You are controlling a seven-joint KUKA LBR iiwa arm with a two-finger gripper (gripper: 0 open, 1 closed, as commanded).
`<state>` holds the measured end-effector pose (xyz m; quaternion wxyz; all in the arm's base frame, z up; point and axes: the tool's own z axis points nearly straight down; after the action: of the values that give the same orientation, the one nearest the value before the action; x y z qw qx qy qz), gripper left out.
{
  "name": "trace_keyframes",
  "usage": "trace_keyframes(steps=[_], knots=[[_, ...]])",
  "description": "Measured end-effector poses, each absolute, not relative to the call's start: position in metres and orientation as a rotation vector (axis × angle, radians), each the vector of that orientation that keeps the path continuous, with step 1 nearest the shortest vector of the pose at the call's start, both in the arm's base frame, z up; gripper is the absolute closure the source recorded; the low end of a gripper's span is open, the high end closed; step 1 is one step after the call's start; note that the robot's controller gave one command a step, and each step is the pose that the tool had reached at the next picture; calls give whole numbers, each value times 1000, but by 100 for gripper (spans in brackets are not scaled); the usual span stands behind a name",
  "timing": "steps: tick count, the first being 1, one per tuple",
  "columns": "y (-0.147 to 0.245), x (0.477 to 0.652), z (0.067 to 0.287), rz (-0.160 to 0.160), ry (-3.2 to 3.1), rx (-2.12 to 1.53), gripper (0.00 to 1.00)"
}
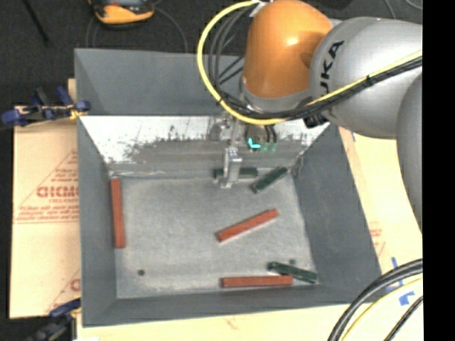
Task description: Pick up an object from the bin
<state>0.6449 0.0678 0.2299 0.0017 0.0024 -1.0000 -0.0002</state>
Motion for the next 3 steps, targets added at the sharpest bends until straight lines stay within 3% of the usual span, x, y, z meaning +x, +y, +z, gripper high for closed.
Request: trace_keyframes(steps=[1, 2, 3], knots=[[68, 646, 235, -2, -3147, 6, 0], [46, 631, 213, -2, -3147, 202, 0], [-7, 577, 152, 3, -3111, 479, 0]])
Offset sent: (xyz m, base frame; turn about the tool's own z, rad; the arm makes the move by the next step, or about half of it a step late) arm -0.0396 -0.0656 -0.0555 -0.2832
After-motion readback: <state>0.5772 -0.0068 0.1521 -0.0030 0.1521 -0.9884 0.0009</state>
